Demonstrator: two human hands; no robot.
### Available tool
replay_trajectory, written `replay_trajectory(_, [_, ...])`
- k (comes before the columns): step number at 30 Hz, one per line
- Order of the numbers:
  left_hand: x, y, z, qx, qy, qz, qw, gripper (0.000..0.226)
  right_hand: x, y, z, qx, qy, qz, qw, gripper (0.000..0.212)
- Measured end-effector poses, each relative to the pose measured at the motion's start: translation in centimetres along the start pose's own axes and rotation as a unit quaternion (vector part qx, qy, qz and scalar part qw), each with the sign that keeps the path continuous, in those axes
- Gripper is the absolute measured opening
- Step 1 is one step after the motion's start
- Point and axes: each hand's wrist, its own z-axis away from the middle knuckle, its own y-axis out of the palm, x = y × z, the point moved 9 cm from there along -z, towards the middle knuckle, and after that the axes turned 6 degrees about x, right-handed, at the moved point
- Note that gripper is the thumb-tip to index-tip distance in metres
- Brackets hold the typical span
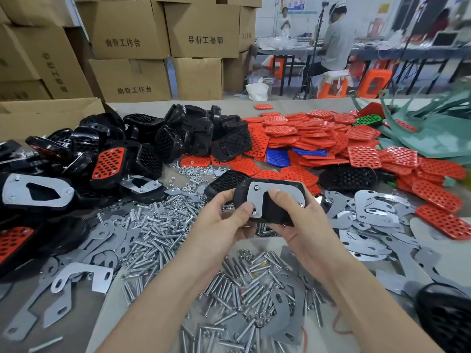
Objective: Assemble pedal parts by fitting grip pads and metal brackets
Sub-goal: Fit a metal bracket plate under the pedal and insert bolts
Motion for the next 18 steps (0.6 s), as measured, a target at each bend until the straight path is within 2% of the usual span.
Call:
replay_trajectory(5, [-0.5, -0.6, 0.5, -0.041, 0.016, -0.132, 0.99, 0.019, -0.7, 0.6, 0.1, 0.007, 0.005, -0.002, 1.0, 0.035])
replay_trajectory(8, [-0.9, -0.7, 0.7, -0.044, 0.026, -0.139, 0.989, 0.018, -0.8, 1.1, 0.1, 0.019, 0.006, 0.001, 1.0, 0.021])
replay_trajectory(13, [-2.0, -0.7, 0.9, -0.054, 0.052, -0.143, 0.987, 0.021, -0.9, 0.8, 0.0, 0.004, 0.02, -0.03, 0.999, 0.031])
replay_trajectory(14, [-2.6, -1.1, 0.9, -0.069, 0.074, -0.193, 0.976, 0.023, -0.9, 0.6, -0.1, -0.007, 0.024, -0.048, 0.999, 0.034])
replay_trajectory(16, [-3.8, -2.0, 1.1, -0.101, 0.124, -0.333, 0.929, 0.025, -0.6, 0.0, -0.2, -0.032, 0.025, -0.1, 0.994, 0.04])
replay_trajectory(18, [-4.4, -2.8, 1.2, -0.115, 0.141, -0.419, 0.89, 0.026, -0.1, -0.9, -0.3, -0.064, 0.017, -0.145, 0.987, 0.035])
